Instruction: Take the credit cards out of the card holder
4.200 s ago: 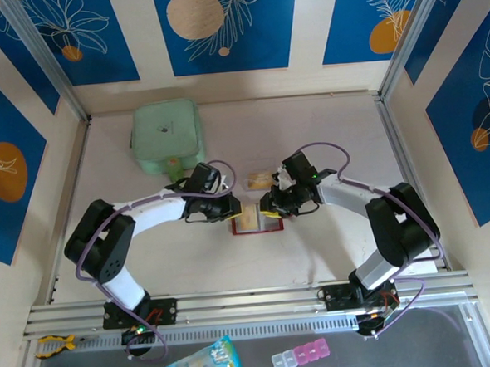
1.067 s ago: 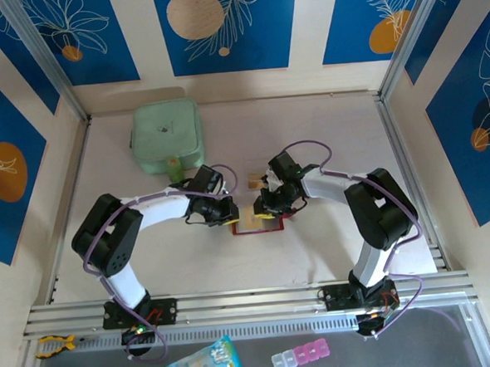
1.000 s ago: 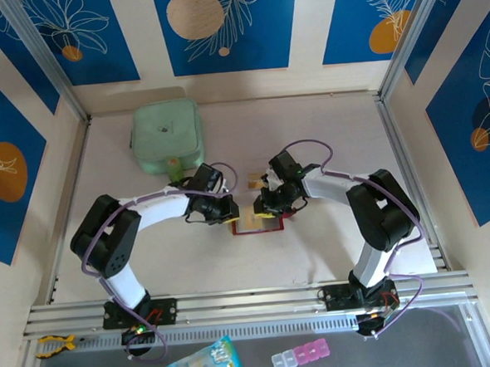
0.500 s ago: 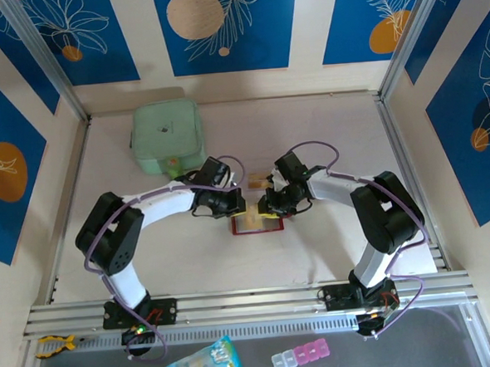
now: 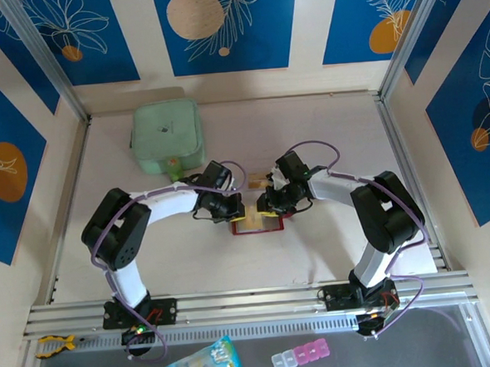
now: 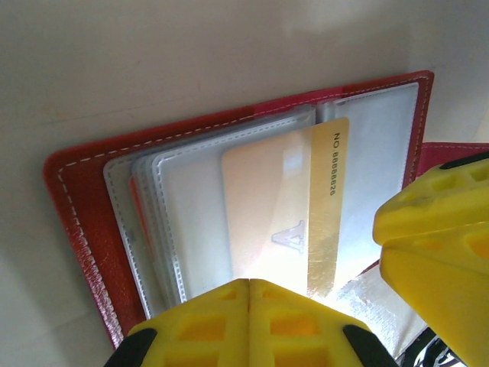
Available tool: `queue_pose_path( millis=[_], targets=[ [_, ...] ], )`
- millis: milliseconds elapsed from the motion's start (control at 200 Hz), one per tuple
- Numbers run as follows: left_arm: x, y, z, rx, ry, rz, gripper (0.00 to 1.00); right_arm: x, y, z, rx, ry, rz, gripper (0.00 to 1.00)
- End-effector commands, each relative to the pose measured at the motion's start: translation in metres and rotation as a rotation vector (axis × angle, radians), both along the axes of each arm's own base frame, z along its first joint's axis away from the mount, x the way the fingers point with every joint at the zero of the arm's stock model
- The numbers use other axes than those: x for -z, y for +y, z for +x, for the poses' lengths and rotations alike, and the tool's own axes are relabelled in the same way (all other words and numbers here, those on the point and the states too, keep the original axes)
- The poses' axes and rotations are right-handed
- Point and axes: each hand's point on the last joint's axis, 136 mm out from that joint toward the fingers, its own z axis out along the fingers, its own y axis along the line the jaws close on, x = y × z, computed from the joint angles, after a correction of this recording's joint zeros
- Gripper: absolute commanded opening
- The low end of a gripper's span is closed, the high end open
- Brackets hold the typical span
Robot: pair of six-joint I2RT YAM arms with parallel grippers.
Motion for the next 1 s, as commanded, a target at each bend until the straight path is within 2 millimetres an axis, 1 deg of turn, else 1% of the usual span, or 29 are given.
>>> queue_pose_path(
  millis=[0, 65, 155, 425, 600, 730, 990],
  targets=[
    [0.016, 0.005, -0.012, 0.023, 0.040, 0.033, 0.02, 0.004, 0.002, -0.007, -0.023, 0.018, 0.035, 0.27],
    [0.020, 0.007, -0.013, 0.021, 0.046, 0.046, 0.02, 0.004, 0.002, -0.007, -0.030, 0.008, 0.042, 0.27],
    [0.022, 0.009, -0.014, 0.021, 0.050, 0.056, 0.02, 0.009, 0.001, -0.007, -0.036, 0.008, 0.032, 0.27],
    [0.023, 0.011, -0.015, 0.020, 0.054, 0.067, 0.02, 0.023, -0.001, -0.010, -0.041, 0.018, 0.025, 0.26],
    [0.023, 0.011, -0.015, 0.021, 0.053, 0.068, 0.02, 0.027, 0.000, -0.011, -0.045, 0.027, 0.031, 0.26],
    [0.022, 0.011, -0.015, 0.020, 0.052, 0.068, 0.02, 0.025, 0.003, -0.013, -0.052, 0.024, 0.057, 0.25],
    [0.023, 0.012, -0.016, 0.021, 0.053, 0.070, 0.02, 0.020, 0.006, -0.012, -0.054, 0.012, 0.085, 0.19]
  ],
)
